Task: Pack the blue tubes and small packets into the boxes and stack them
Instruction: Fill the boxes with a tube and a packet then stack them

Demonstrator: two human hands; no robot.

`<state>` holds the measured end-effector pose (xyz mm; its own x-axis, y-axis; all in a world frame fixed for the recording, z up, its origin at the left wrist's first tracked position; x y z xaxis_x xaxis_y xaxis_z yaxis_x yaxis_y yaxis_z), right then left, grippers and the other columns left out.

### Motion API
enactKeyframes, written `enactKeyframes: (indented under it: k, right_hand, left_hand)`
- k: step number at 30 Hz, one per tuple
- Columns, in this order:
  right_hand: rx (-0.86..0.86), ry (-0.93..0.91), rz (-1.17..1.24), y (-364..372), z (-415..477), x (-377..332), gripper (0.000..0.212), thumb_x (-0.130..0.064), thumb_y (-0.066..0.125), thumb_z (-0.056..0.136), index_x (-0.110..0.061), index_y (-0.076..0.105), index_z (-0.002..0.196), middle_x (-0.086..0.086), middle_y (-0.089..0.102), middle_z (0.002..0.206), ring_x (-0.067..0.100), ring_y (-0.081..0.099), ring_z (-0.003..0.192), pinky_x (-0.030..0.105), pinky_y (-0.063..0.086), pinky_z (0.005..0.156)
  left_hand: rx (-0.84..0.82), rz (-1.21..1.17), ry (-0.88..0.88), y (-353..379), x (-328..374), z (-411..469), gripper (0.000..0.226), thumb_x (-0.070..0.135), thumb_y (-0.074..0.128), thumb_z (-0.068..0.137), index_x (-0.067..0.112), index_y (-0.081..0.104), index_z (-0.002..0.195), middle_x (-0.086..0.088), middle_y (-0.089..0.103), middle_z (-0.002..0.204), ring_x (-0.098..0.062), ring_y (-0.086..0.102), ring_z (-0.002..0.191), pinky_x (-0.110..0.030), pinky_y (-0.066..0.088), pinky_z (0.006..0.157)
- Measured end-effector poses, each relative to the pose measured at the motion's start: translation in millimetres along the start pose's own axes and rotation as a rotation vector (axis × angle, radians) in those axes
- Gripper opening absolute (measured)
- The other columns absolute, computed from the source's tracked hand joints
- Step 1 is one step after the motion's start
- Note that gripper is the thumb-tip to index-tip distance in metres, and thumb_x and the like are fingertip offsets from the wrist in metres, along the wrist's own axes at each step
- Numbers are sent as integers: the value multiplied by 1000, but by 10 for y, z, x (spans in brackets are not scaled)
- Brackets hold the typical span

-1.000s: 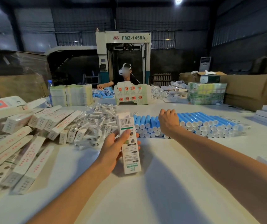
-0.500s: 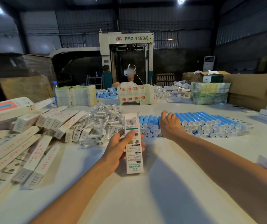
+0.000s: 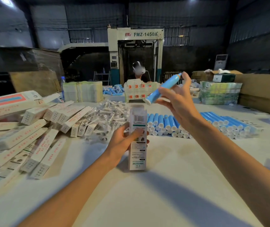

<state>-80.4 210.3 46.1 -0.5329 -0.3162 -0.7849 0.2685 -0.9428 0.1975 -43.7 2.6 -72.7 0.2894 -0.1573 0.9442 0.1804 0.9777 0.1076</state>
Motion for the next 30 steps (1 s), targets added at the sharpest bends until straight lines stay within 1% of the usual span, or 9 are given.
enactKeyframes:
  k: [4,8,12,15,17,20,23,27,30]
  right_hand:
    - [-39,13,-154,206,69,14,117,4,73,90,-42,-9,160,8,51,128,20,75,103,39,63,80]
    - [-57,10,-444,239,112,82,113,1,78,87,-40,3,160,17,40,153,23,71,108,25,62,78]
    - [-177,56,-579,228,208,74,105,-1,81,84,-42,14,155,3,58,118,16,75,93,19,59,65]
    - [-370,89,-656,298,216,119,91,1,79,85,-33,25,149,3,61,115,5,73,93,17,58,66]
    - [-422,35,-747,356,167,231,64,-5,74,92,-24,39,141,-2,58,119,5,69,97,19,58,75]
    - [-381,-62,-842,428,66,441,34,-12,61,101,-18,54,134,0,58,127,8,62,109,23,56,89]
    - [-263,-104,-757,418,-6,618,31,-13,58,103,-17,58,134,-2,58,126,5,60,109,14,52,85]
    - [-74,-31,-758,271,-55,887,28,-4,53,101,-13,61,126,4,61,119,12,59,100,15,48,76]
    - [-139,-11,-928,213,-111,1149,32,3,49,99,-8,62,126,8,64,117,19,60,97,25,50,81]
  left_hand:
    - [-13,14,14,23,17,-6,46,35,82,91,25,63,131,-14,79,119,-42,78,101,-49,65,86]
    - [-31,33,23,14,14,-27,47,40,81,93,25,61,134,-13,78,121,-41,77,104,-56,63,92]
    - [-33,27,30,16,-1,-37,46,44,77,95,29,61,135,-13,77,122,-40,77,106,-55,62,93]
    - [12,33,53,3,-8,-21,41,44,70,100,30,59,137,-10,78,120,-35,77,106,-48,63,92]
    - [71,45,72,-33,-14,-2,35,45,65,103,34,58,136,-7,79,117,-31,78,103,-44,64,90]
    - [153,30,97,-115,-50,12,30,45,61,105,37,57,134,-7,80,113,-28,79,94,-35,65,78]
    - [312,45,120,-293,-97,46,22,44,56,109,37,58,129,-6,81,104,-25,77,81,-33,62,67]
    - [570,-21,116,-627,-146,111,24,41,55,110,24,62,127,-12,80,97,-24,76,70,-38,61,62]
    - [678,-58,97,-767,-182,139,29,43,57,109,21,62,126,-7,81,88,-22,76,66,-33,60,56]
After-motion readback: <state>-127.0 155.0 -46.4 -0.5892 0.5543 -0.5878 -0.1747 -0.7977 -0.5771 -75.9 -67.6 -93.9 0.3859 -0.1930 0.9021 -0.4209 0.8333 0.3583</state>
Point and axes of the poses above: each hand's wrist, its own z-axis towards the middle knuckle, its own y-axis out of the palm, x = y × z, the point moved 1 cm from there along z, towards the middle knuckle
